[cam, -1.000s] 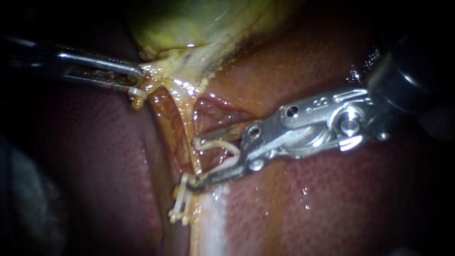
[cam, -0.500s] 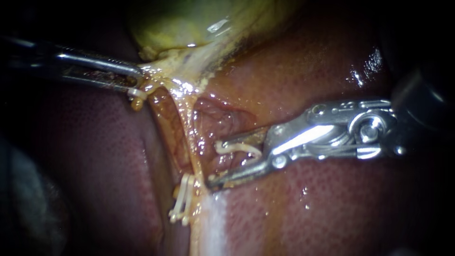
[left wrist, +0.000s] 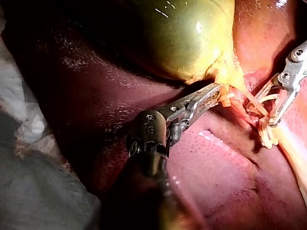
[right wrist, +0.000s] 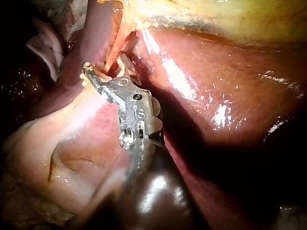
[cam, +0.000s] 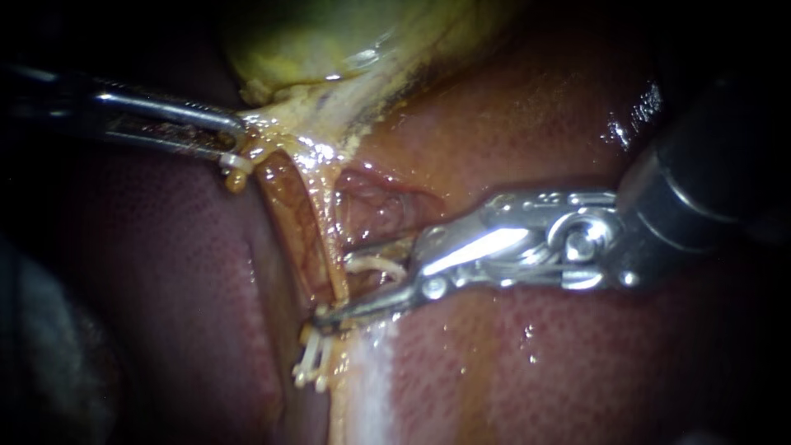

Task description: Clipping first clip right tube

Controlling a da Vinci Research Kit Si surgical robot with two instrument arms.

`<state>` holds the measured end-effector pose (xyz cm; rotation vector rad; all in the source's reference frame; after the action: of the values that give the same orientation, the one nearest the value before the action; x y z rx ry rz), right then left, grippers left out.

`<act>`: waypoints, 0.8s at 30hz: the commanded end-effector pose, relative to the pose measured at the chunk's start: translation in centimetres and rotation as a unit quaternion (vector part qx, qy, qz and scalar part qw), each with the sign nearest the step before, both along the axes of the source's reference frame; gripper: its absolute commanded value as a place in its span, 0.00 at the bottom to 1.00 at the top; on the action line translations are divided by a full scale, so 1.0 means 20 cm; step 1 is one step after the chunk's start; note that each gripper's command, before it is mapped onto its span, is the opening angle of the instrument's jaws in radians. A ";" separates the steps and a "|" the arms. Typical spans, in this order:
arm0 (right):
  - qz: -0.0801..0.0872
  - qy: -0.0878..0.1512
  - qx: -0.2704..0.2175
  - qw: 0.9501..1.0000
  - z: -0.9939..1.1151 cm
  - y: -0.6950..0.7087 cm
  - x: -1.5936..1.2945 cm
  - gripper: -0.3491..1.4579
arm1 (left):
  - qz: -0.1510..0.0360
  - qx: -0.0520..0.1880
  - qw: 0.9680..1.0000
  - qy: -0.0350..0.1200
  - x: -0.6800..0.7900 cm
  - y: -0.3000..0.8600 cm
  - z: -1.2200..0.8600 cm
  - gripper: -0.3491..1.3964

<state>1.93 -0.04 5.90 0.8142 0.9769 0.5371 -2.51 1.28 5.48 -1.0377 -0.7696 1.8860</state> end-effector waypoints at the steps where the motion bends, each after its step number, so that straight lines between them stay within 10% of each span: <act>1: -0.002 -0.001 0.000 1.000 0.001 -0.001 0.002 0.47 | 0.000 0.000 1.000 0.000 0.000 0.000 0.000 0.00; 24: 0.037 0.057 0.060 0.996 0.011 -0.010 0.013 0.47 | 0.000 0.000 1.000 0.000 0.000 0.000 0.000 0.00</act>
<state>2.18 -0.24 6.11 0.9314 1.0963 0.6279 -2.51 1.28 5.48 -1.0379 -0.7707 1.8864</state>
